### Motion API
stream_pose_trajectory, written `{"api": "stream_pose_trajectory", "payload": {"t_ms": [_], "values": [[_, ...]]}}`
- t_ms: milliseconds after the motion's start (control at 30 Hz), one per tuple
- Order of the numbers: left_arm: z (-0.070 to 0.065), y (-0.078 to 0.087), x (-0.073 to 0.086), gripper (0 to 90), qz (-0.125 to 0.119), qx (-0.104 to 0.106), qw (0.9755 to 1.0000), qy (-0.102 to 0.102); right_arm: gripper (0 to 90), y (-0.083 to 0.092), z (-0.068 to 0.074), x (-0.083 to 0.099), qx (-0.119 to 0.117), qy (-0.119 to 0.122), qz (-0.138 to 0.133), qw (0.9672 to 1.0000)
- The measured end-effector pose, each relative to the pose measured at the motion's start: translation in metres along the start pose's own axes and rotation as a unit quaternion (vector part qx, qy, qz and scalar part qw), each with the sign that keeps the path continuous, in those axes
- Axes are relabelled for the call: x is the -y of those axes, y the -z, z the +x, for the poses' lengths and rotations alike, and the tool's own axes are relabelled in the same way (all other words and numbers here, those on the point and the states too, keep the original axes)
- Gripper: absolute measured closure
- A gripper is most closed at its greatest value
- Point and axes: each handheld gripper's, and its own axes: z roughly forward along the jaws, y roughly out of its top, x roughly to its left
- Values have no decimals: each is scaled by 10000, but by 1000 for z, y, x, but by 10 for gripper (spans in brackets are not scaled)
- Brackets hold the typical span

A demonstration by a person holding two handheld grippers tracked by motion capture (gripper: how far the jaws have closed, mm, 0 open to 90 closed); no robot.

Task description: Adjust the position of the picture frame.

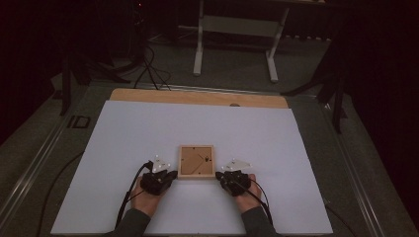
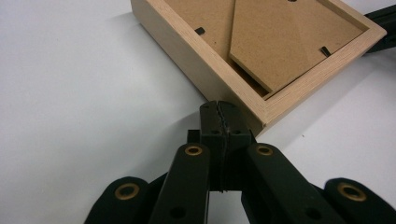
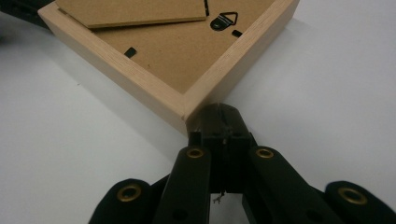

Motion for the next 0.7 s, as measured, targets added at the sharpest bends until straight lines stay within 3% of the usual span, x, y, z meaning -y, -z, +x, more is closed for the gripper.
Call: {"api": "stream_pose_trajectory", "payload": {"t_ms": [700], "values": [[5, -3, -2, 896, -44, -48, 9999, 103, 896, -5, -2, -2, 9, 20, -99, 9999]]}}
